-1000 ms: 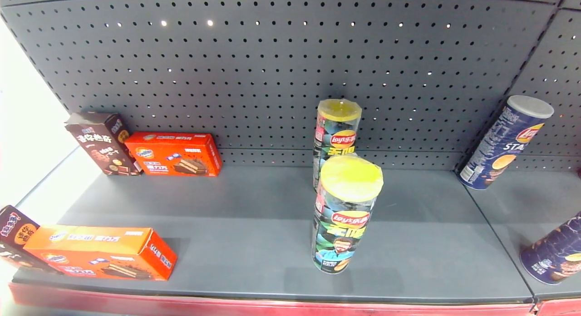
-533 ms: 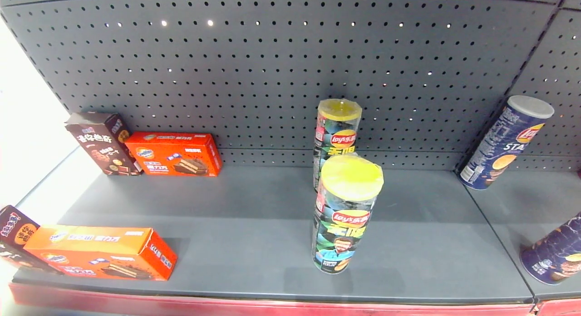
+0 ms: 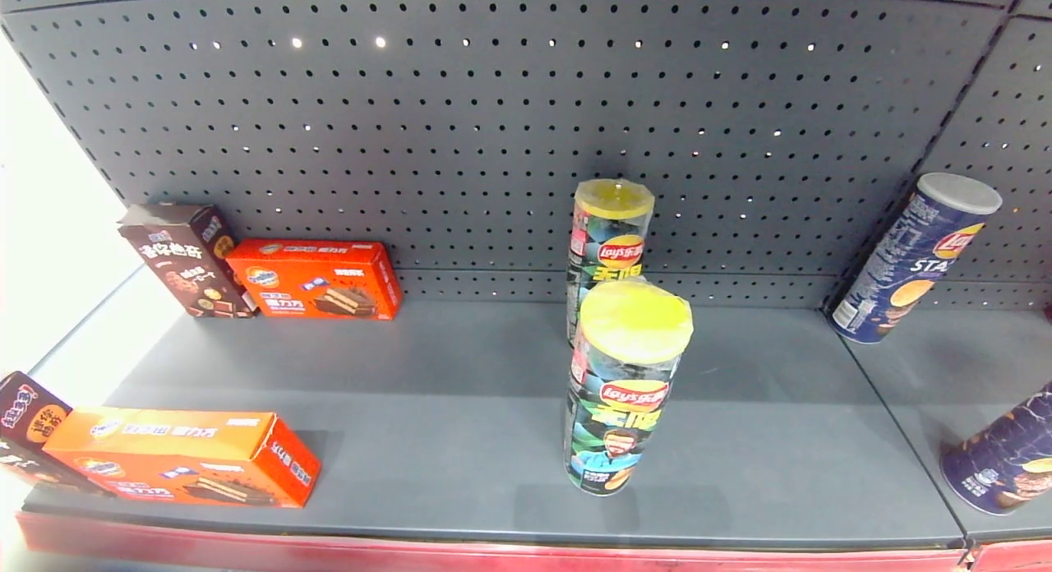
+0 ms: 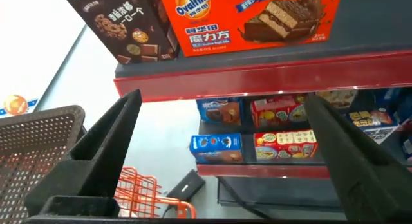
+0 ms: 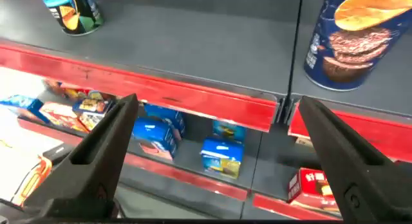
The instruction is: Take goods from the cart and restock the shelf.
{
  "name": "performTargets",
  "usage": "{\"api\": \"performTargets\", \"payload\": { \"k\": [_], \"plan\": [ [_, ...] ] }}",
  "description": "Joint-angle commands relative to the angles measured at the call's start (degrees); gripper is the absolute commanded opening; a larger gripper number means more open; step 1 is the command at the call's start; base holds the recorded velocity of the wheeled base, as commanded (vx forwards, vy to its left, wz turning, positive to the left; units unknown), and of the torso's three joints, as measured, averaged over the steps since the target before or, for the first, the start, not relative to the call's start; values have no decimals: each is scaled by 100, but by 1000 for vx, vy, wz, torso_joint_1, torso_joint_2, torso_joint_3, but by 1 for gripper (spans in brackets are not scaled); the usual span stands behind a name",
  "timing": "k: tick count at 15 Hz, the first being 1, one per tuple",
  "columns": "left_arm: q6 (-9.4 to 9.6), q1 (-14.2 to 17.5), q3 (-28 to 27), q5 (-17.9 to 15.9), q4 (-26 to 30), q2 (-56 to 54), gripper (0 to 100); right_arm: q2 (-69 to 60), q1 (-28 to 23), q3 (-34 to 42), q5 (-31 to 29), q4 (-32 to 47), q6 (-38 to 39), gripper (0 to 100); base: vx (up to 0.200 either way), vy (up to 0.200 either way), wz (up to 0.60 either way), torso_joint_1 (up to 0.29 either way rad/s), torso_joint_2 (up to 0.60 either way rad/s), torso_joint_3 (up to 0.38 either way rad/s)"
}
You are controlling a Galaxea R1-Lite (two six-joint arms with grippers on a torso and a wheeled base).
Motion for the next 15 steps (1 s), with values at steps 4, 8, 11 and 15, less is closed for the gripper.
{"api": "performTargets", "payload": {
  "k": [4,8,11,15],
  "plan": [
    [-38,1,-1,6,3,-11,100,893,-1741,27,-120,9,-42,100,0,0,0,0,0,0],
    [-381,1,26,-3,-5,-11,100,-319,-1820,27,-111,9,-24,100,0,0,0,0,0,0],
    [-592,1,35,-38,-14,-11,100,-319,-1820,27,73,9,-59,100,0,0,0,0,0,0],
    [-574,1,43,-425,-14,-11,100,-319,-1820,27,65,9,-59,100,0,0,0,0,0,0]
  ]
}}
